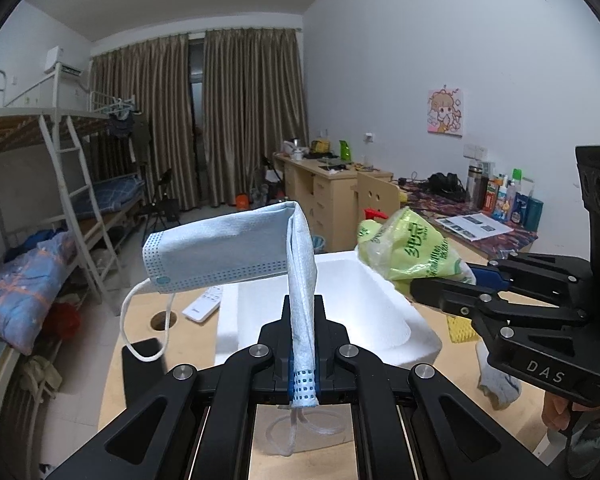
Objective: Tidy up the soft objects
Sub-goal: 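Carry the blue mask and green bag over the white foam box with both grippers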
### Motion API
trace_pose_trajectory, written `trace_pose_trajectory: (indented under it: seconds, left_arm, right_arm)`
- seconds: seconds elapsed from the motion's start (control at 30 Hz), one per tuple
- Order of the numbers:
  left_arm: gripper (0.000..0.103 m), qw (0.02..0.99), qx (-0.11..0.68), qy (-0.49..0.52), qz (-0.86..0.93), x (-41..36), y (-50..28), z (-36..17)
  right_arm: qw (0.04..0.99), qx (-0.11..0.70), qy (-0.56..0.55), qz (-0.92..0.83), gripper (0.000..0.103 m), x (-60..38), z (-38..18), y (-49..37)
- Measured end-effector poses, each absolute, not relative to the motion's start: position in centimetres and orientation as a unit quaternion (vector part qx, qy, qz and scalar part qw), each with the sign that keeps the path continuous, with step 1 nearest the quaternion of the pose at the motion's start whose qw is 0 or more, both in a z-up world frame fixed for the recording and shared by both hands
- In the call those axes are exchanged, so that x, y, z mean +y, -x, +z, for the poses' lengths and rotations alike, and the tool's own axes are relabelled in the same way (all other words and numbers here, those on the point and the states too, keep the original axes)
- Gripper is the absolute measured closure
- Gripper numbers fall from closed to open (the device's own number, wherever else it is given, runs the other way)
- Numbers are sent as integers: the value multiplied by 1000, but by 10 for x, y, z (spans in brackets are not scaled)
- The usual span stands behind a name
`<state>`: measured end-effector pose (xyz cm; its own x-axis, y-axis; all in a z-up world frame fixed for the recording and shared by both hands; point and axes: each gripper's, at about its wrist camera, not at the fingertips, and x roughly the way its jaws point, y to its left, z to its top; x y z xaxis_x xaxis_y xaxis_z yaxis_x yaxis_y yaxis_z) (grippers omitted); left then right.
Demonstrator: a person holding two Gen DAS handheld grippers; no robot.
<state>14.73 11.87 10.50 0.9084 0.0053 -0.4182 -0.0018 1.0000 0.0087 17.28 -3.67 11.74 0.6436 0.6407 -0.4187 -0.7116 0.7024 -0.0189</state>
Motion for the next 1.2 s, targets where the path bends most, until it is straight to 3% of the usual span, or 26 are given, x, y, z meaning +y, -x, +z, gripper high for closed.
trace_pose_trajectory:
  seconds: [0.83,1.2]
  left_arm:
    - [97,951,303,14,-56,116,-240,80]
    - [95,953,303,-5,-29,112,-246,74]
  right_arm:
    - [902,215,85,365,78,-33,115,-210]
    - [903,217,81,361,78,-37,113,-212]
